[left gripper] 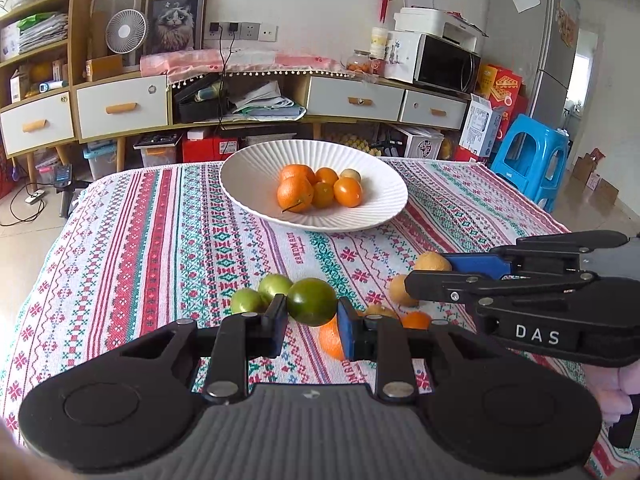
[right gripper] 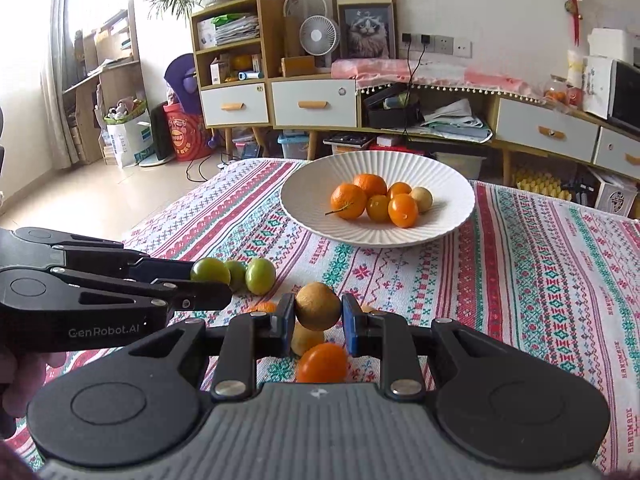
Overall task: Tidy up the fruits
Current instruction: 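Carry the held lime and kiwi up and over the white bowl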
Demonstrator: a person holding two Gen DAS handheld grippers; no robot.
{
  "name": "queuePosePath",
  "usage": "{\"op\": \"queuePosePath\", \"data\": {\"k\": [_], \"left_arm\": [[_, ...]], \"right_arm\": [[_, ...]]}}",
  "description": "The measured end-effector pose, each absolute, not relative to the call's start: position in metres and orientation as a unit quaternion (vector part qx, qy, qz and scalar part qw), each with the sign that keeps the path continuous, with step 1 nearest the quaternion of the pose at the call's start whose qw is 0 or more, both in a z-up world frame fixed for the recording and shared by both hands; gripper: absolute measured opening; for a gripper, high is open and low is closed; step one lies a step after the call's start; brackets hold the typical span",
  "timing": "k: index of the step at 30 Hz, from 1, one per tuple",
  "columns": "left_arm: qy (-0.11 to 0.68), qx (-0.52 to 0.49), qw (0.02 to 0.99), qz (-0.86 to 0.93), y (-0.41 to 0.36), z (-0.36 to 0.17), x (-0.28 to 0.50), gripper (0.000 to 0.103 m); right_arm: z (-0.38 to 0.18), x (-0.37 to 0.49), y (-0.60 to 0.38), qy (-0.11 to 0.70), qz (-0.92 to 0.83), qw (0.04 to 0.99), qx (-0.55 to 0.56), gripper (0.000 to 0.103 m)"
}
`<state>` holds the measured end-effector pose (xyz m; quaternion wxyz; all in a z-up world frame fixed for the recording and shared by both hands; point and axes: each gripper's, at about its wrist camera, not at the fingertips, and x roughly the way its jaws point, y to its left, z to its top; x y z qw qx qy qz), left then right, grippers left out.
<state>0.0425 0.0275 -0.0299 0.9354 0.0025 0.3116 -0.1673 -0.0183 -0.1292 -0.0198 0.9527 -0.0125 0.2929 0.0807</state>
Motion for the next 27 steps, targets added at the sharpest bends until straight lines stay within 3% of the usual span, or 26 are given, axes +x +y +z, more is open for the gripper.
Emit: {"op": "queuePosePath", "data": {"k": [27], "left_arm": [[0.321,-0.021,0.932,-0.167,-0.002,-0.013,0.105,0.027]], "right_arm": [[-0.001,0.056,-0.181,0.321,0.048,0.945,0.048,0.022]]}}
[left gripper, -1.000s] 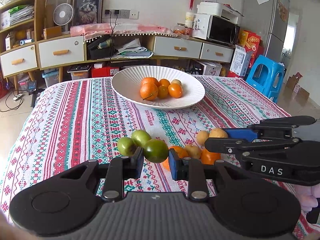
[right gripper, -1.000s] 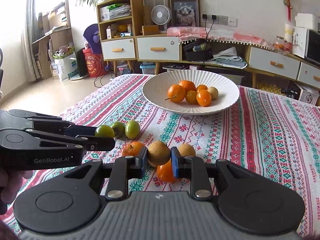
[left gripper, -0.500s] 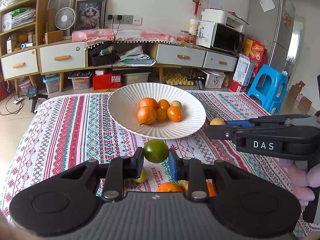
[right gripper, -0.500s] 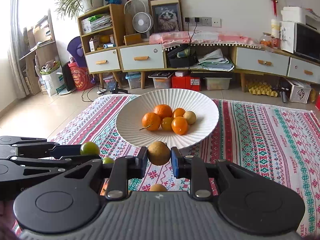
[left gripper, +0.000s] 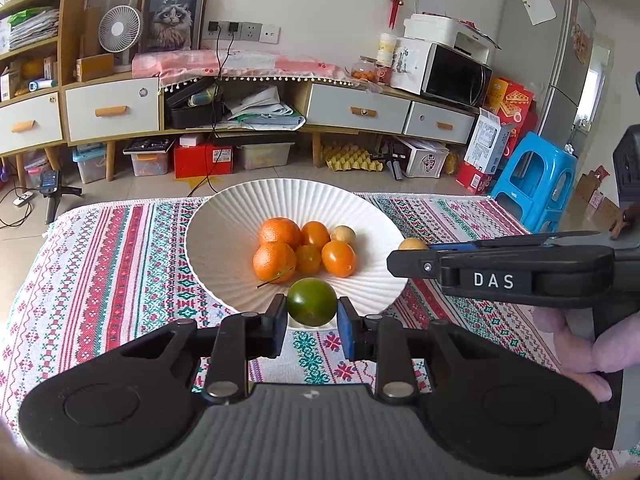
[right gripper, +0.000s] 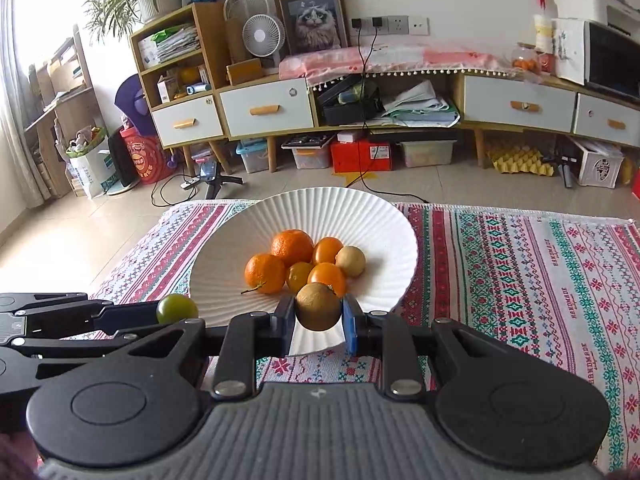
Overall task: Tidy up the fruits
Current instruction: 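Carry the held lime and kiwi up and over the white bowl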
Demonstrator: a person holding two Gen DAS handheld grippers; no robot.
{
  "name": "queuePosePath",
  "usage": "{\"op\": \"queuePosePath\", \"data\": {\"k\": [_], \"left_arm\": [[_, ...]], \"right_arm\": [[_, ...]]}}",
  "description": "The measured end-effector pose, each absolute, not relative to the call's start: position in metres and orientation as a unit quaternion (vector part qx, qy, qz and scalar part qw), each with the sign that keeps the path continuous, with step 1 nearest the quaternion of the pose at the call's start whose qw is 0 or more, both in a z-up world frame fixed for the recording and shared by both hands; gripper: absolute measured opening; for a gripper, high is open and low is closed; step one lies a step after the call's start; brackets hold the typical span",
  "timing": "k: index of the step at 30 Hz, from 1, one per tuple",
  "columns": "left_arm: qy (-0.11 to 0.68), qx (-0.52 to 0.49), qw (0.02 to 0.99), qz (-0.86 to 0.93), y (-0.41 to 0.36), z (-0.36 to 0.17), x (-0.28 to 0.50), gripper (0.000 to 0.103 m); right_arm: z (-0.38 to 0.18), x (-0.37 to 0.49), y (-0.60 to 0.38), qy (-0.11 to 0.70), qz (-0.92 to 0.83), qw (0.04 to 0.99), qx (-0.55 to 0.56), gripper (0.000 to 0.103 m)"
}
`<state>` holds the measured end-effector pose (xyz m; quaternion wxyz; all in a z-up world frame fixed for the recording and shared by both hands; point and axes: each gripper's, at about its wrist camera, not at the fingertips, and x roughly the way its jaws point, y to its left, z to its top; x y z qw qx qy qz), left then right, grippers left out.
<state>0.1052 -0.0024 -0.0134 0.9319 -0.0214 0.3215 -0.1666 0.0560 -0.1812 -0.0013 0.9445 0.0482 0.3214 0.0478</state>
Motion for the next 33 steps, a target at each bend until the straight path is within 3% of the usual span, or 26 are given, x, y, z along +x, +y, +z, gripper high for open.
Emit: {"op": "queuePosePath", "data": {"k": [33], "left_arm": [[0.359,-0.019,0.917,-0.173,-0.028,-0.046,0.169,0.027]], "right_arm": [[-0.016,0.108,-0.211,0.366,0.107,0.923,0.057,0.023]]}}
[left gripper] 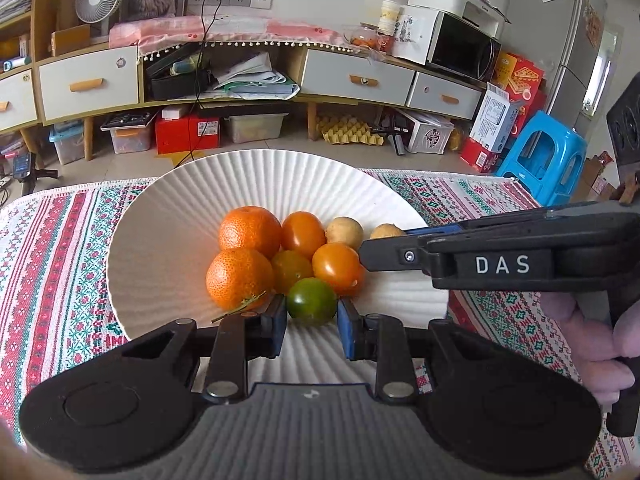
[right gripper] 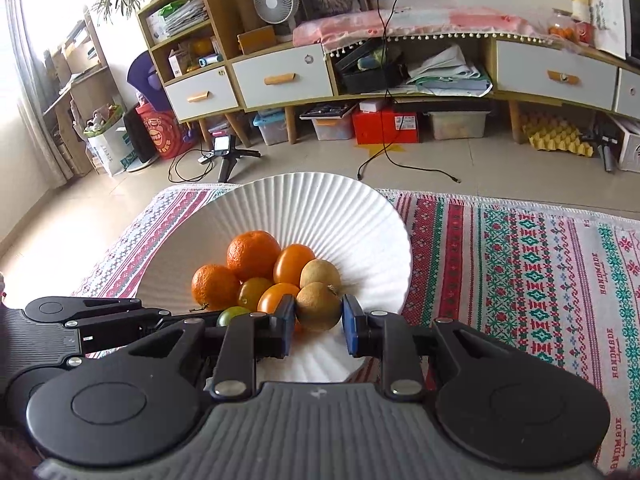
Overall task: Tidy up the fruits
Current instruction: 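Carry the held lime and kiwi up and over the white bowl, then open the left tool while the right tool opens, releasing both fruits into the bowl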
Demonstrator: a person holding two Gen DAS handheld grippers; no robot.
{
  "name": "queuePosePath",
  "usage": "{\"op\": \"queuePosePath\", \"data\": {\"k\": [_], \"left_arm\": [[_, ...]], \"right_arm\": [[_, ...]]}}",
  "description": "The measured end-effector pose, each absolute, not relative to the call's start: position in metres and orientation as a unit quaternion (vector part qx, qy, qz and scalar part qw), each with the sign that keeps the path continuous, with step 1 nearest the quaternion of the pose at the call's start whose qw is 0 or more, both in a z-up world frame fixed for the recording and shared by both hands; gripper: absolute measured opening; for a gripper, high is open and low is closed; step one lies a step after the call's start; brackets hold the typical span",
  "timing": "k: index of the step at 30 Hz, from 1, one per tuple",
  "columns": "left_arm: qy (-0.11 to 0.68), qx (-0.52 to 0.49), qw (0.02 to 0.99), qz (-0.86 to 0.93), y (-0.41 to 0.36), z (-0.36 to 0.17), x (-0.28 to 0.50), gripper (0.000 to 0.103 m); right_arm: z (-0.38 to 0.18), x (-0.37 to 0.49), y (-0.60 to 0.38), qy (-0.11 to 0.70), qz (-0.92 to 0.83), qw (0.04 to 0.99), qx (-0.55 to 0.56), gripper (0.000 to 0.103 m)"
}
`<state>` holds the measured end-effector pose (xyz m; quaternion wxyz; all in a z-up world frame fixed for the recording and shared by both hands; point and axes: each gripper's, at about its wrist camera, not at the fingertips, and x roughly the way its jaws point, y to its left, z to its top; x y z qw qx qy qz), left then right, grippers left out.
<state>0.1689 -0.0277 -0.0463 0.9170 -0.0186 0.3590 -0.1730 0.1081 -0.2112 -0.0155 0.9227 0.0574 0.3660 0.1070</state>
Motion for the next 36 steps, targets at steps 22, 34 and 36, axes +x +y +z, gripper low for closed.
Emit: {"op": "queuePosePath", "data": {"k": [22,34,36], "left_arm": [[0.348,-0.015,0.920,-0.179,-0.029,-0.043,0.164,0.049],[0.332,-0.006,0.928,-0.167,-0.022,-0.026,0.144,0.074],[0.329,-0.003,0.930,-0.162,-0.020,-0.023,0.138,0.083]], "right_arm": [[-0.011,0.108,-0.209,0.363,0.112,0.923,0.053,0.044],[0.003,0.091,-0.209,0.351,0.092,0.930,0.052,0.064],[0.004,0.087,-0.206,0.350,0.088,0.931,0.047,0.067]]}}
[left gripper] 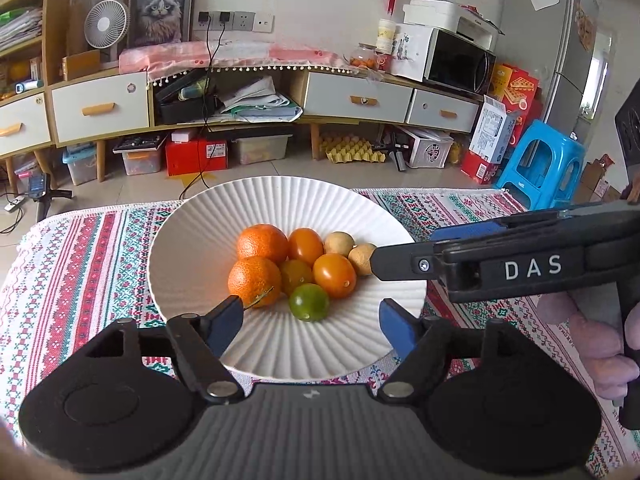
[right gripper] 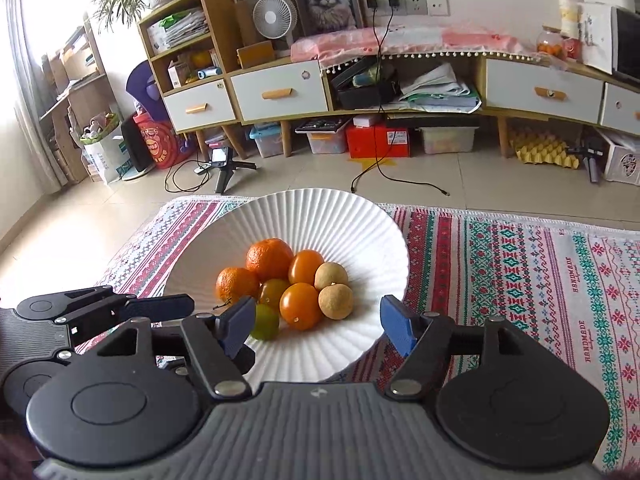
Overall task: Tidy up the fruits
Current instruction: 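Open the left tool while the right tool opens, releasing both fruits into the bowl, then move both open tools back toward the fruit pile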
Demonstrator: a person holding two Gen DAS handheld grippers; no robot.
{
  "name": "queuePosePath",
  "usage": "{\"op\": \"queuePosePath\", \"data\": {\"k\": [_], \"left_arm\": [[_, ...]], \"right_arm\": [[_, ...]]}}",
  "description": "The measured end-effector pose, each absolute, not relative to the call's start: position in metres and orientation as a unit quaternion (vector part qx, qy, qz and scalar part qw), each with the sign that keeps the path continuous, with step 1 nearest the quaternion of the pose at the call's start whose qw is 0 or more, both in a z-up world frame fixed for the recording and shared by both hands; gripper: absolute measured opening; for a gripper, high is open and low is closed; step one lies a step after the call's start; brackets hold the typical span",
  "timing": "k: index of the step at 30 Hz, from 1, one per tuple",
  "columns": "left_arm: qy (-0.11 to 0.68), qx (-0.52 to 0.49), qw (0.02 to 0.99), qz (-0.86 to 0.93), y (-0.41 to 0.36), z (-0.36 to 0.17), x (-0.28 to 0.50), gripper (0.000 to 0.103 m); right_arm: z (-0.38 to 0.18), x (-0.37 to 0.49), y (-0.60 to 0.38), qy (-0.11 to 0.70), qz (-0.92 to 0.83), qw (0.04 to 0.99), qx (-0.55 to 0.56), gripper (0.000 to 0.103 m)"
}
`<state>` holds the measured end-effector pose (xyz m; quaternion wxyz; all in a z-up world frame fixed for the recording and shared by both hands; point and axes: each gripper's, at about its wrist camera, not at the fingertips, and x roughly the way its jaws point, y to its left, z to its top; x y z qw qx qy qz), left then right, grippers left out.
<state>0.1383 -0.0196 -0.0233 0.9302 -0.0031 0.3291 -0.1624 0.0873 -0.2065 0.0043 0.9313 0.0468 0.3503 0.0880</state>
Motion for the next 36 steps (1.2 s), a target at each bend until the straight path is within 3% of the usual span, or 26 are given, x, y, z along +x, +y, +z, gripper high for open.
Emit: {"op": "queuePosePath", "data": {"k": [7,11,21,36], "left_arm": [[0.331,0.000,0.932,-0.150,-0.009,-0.016,0.123,0.094],[0.335,0.008,0.933,-0.134,-0.004,-0.015,0.112,0.100],[0.353,0.007,0.929,-0.114,0.013,-0.016,0.091,0.101],[0.379,-0.011,0.920,-0.104,0.040,-0.036,0.060,0.101]], "right_arm": [[0.014,0.074,-0.199,0.344,0.077,0.935,0.037,0.078],[0.017,0.066,-0.198,0.340,0.067,0.937,0.040,0.090],[0.012,0.045,-0.187,0.348,0.054,0.935,0.034,0.097],[-0.012,0.013,-0.182,0.348,0.009,0.936,0.057,0.098]]}}
